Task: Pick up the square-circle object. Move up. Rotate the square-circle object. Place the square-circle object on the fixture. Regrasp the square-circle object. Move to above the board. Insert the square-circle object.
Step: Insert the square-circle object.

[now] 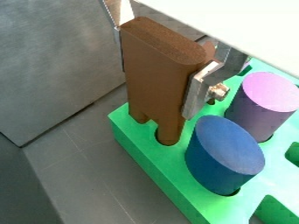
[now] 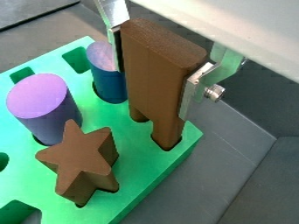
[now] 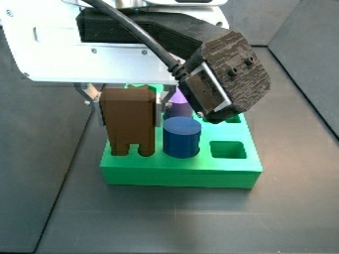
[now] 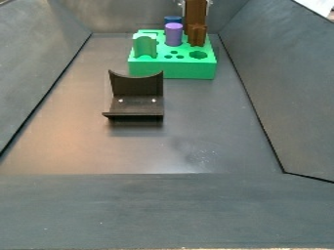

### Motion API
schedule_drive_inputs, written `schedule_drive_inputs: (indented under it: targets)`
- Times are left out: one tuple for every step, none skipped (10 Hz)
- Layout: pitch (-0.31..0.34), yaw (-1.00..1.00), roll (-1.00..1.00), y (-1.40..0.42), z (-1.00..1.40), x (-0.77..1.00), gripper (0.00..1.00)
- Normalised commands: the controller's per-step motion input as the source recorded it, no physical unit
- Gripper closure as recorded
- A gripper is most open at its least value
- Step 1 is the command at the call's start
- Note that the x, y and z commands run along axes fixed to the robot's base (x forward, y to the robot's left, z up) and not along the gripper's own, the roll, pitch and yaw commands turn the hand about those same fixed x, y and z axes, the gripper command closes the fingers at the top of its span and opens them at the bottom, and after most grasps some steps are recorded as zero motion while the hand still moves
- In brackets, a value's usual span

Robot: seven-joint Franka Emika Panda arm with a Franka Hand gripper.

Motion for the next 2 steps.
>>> schedule_drive_inputs:
  targets:
    - [-0.066, 0.00, -0.17, 0.01, -0.21, 0.00, 1.00]
    - [0.000, 0.00, 0.00, 0.00, 0.00, 0.00, 1.00]
